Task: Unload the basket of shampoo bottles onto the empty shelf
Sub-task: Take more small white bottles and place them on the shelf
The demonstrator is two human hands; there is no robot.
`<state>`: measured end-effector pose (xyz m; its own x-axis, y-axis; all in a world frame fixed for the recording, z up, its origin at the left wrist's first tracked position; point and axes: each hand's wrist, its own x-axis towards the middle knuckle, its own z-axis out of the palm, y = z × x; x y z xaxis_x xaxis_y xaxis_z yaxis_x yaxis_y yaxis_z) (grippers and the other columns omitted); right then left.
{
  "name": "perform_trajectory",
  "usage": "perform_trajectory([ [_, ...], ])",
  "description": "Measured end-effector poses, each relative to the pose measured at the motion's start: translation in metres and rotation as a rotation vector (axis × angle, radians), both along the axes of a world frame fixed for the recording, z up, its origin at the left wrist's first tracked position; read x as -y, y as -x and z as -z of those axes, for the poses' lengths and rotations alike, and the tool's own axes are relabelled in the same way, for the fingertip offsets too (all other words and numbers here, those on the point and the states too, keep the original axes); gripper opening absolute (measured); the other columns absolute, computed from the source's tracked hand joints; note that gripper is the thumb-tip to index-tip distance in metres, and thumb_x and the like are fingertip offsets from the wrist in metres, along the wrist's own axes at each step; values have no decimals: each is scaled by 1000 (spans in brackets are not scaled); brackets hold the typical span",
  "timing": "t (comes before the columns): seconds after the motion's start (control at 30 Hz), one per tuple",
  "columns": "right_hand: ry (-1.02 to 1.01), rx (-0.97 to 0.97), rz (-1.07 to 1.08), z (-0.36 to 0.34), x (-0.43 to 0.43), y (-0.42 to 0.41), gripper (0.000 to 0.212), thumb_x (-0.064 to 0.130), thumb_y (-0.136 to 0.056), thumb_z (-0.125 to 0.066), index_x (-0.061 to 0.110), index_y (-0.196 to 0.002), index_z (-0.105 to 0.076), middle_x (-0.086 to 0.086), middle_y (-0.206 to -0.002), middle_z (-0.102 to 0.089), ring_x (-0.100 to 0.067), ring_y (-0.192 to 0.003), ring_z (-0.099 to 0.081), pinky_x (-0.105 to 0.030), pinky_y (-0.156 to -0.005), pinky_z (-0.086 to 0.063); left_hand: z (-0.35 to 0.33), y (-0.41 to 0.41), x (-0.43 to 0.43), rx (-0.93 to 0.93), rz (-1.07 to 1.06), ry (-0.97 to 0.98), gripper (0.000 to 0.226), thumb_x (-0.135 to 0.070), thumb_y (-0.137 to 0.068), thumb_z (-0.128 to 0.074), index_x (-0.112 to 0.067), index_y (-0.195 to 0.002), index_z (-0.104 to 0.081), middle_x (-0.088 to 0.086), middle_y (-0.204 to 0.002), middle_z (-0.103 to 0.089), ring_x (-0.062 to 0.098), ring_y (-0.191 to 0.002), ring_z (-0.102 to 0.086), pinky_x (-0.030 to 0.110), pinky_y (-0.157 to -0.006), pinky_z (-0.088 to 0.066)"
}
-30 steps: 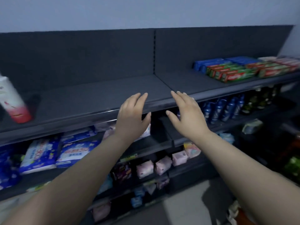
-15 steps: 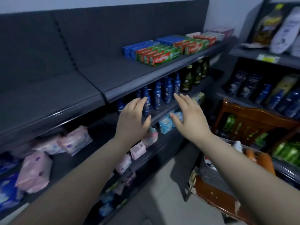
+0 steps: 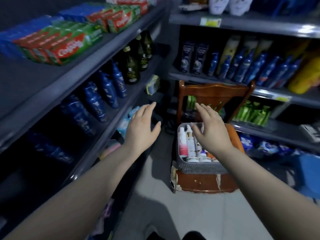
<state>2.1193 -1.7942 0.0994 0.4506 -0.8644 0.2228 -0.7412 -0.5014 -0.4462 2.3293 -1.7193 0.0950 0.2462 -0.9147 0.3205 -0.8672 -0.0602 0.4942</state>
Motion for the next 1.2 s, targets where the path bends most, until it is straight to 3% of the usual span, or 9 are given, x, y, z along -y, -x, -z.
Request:
perform_trajectory([
  [0.23, -123, -35, 167, 53, 41, 72, 61, 27, -92, -57, 14, -147, -35, -9, -151, -38, -27, -141, -29, -42, -114, -27, 60, 43, 66, -81, 111, -162, 61, -24, -90, -60, -13, -146, -37, 9, -143, -44, 28, -130, -44, 42, -106, -39],
  [0.5, -268, -104, 130, 115, 107, 120, 65, 22, -91, -61, 16, -148, -32, -9, -152, -37, -29, -138, -33, -36, -110, -28, 145, 95, 129, -244, 21, -415, 67, -18, -86, -66, -15, -146, -37, 8, -144, -45, 24, -131, -43, 29, -105, -33],
  [0.67, -386, -81, 114, 161, 147, 130, 65, 19, -90, -62, 13, -148, -33, -13, -147, -42, -32, -135, -38, -43, -110, -32, 204, 126, 165, -379, -102, -555, 68, -22, -85, -69, -14, -146, -38, 11, -144, -46, 26, -131, -44, 30, -103, -34],
  [0.83, -467, -105, 108, 209, 173, 137, 62, 28, -93, -56, 14, -148, -33, -13, -147, -43, -32, -134, -38, -45, -109, -32, 248, 169, 208, -497, -157, -587, 70, -36, -85, -70, -17, -144, -38, 6, -141, -50, 23, -126, -48, 34, -102, -42],
  [1.0, -504, -103, 88, 232, 185, 142, 60, 30, -94, -52, 18, -148, -31, -11, -148, -41, -32, -135, -36, -46, -112, -29, 270, 202, 245, -423, -209, -573, 60, -40, -80, -72, -15, -129, -48, 11, -119, -57, 28, -109, -54, 34, -84, -47],
  [1.1, -519, -61, 86, 239, 189, 142, 60, 29, -93, -53, 20, -148, -32, -10, -143, -45, -31, -130, -41, -47, -108, -34, 276, 211, 252, -412, -299, -617, 67, -31, -80, -72, -14, -136, -39, 16, -123, -50, 33, -111, -51, 34, -82, -44],
  [1.2, -514, -31, 62, 242, 193, 140, 58, 22, -92, -56, 16, -146, -36, -14, -137, -51, -33, -124, -46, -45, -104, -36, 269, 213, 253, -499, -347, -655, 72, -26, -79, -72, -11, -139, -35, 15, -126, -50, 34, -114, -51, 40, -90, -48],
])
